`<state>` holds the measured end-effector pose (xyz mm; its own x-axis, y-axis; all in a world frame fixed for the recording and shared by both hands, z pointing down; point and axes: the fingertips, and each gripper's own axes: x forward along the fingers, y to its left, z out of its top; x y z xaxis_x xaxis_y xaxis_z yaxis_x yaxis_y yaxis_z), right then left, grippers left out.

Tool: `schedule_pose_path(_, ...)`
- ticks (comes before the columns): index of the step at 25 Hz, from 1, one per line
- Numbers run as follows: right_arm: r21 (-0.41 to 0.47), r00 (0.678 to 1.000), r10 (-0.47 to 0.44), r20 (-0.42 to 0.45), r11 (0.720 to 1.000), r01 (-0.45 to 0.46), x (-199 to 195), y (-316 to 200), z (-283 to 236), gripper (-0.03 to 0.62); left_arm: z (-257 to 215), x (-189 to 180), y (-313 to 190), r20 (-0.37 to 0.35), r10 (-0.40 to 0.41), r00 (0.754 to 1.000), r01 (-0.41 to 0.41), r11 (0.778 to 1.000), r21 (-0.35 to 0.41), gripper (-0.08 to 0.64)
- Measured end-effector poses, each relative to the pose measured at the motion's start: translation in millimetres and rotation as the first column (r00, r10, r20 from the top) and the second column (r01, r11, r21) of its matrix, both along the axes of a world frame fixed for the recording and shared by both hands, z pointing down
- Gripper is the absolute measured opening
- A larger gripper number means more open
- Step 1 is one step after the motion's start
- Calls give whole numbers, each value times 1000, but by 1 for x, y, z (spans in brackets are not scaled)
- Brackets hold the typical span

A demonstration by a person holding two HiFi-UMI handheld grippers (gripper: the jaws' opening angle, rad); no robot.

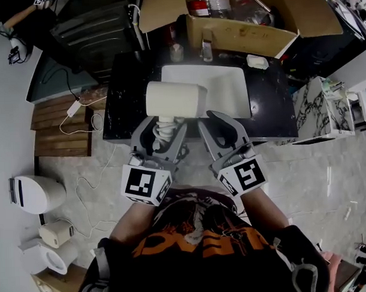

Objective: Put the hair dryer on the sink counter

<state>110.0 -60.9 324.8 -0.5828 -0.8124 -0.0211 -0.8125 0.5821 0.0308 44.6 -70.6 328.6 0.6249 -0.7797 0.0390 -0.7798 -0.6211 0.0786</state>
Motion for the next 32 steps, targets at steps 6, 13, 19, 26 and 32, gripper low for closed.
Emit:
schedule_pose_path(6, 1, 999, -34, -6, 999, 34, -64, -56, -1, 94, 1, -64, -53, -13, -25, 1000, 25, 1000, -2, 262)
schedule_pose_path(13, 10, 999, -47, -6, 999, 47, -116, -101, 1, 95, 7, -115, -99, -28, -41, 999, 41, 999, -1, 262)
schedule_pose_path(19, 5, 999, -50, -21, 999, 50, -124, -121, 3, 97, 15, -124, -121, -45, -43, 998, 41, 999, -24, 262)
schedule_pose_path(26, -6, 998, -67, -24, 998, 66, -126, -135, 5, 97, 17, -124, -134, -41, -54, 998, 53, 998, -37, 262)
schedule_pose_path(32, -9, 997, -68, -18, 998, 68, -130, -156, 11, 95, 29, -134, -156, -26, -76, 997, 74, 995, -61, 262)
